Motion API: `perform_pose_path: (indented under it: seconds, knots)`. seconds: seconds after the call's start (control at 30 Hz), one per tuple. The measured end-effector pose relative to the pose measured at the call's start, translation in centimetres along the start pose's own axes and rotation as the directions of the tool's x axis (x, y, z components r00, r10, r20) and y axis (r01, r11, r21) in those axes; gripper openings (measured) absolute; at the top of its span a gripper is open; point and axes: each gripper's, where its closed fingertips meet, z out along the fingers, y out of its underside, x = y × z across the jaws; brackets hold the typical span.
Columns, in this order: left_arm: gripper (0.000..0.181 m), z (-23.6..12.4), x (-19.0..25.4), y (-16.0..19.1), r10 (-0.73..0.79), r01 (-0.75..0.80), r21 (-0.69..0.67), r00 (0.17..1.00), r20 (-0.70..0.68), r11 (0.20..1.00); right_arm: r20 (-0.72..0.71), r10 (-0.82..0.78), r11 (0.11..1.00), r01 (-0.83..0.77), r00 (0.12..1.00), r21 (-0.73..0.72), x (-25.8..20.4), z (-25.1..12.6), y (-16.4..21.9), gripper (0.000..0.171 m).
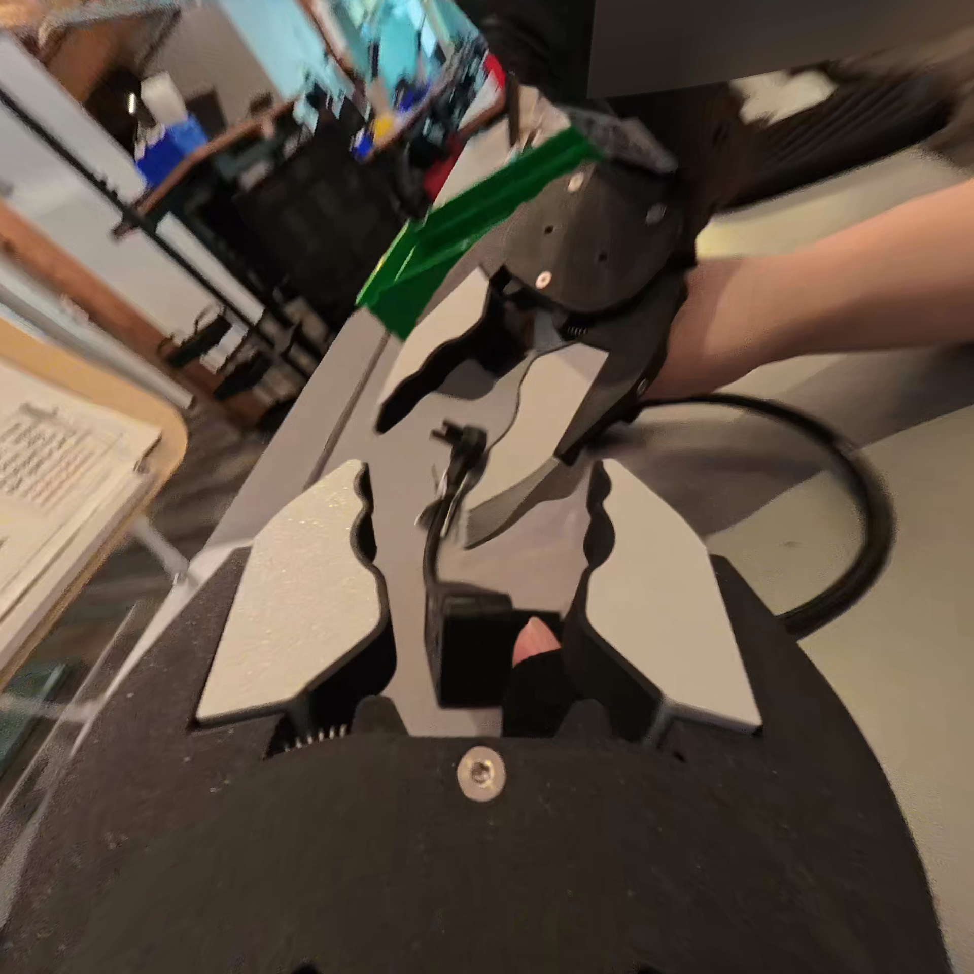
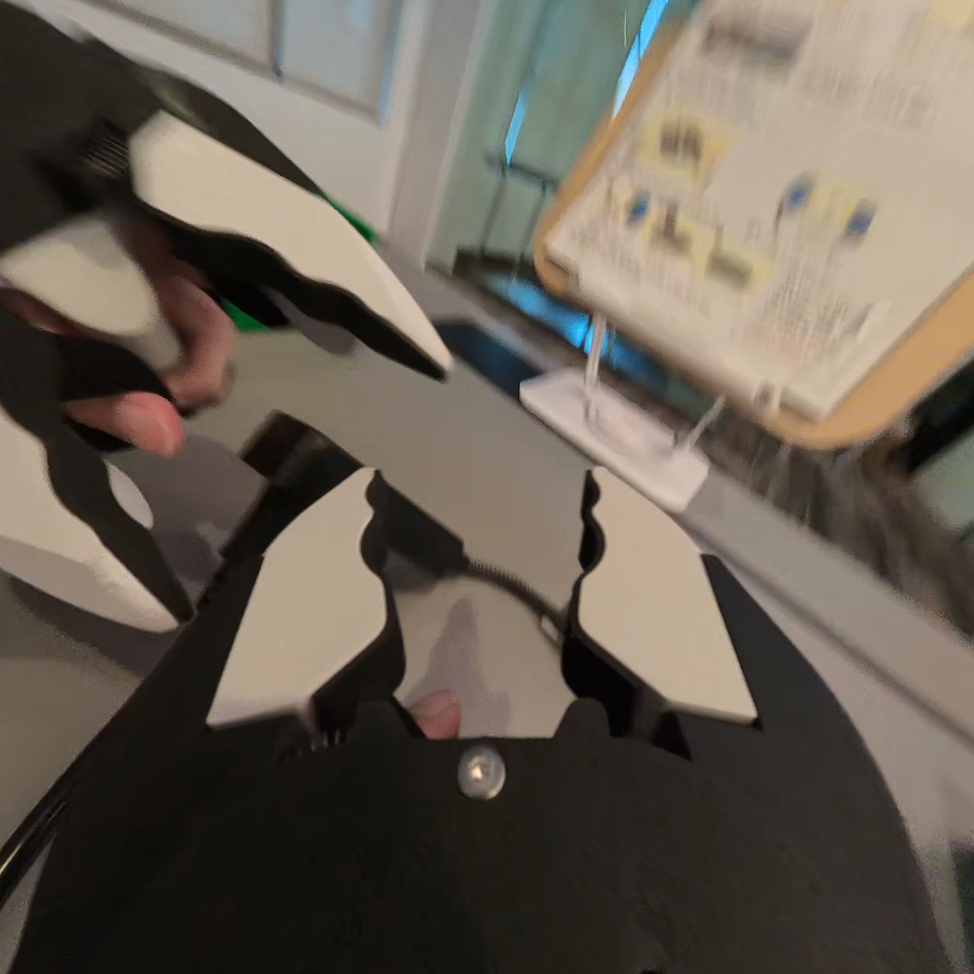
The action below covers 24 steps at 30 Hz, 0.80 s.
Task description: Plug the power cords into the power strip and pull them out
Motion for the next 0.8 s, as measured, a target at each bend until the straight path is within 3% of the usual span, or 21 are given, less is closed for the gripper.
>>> perform_pose_path:
  seconds: [0.1,0.13,0.23,0.33,0.43,0.53,0.6,0.7,0.8]
  knots:
    - [0.069,1.1,-1.1,3.3,-0.062,0.076,-0.180,0.995,0.083,0.981,0.031,0.324,0.912,-0.303,0.946,-0.276,0.0,1.3,5.9,0.103]
    - [0.065,1.3,-0.9,3.4,-0.099,0.111,-0.187,0.992,0.072,0.976,0.067,0.436,0.859,-0.394,0.897,-0.326,-0.6,1.4,7.0,0.103]
    - [0.065,1.5,-0.8,3.0,-0.191,0.200,-0.176,0.979,0.068,0.964,0.132,0.611,0.778,-0.562,0.781,-0.281,-0.7,1.7,6.3,0.109]
    - [0.064,1.9,-0.5,2.6,-0.275,0.279,-0.160,0.960,0.049,0.947,0.148,0.596,0.803,-0.580,0.789,-0.138,0.6,1.1,3.8,0.112]
    - [0.063,2.3,-0.8,2.6,-0.365,0.374,-0.153,0.927,0.085,0.915,0.065,0.523,0.851,-0.525,0.850,0.011,2.8,0.2,2.0,0.113]
    - [0.059,2.9,-1.9,2.9,-0.470,0.494,-0.118,0.864,0.182,0.862,0.041,0.526,0.838,-0.526,0.850,0.145,4.0,-0.8,0.3,0.114]
    - [0.054,3.1,-3.0,2.9,-0.507,0.540,-0.051,0.815,0.280,0.840,0.046,0.484,0.862,-0.485,0.874,0.144,3.5,-0.6,0.0,0.116]
    - [0.042,3.2,-2.6,3.8,-0.390,0.454,-0.161,0.865,0.315,0.876,-0.058,0.345,0.935,-0.338,0.937,0.109,3.6,-0.3,0.4,0.117]
    - [0.050,3.3,-2.0,3.9,-0.349,0.417,-0.215,0.890,0.292,0.883,-0.177,0.262,0.965,-0.257,0.949,0.051,4.6,-0.7,1.2,0.118]
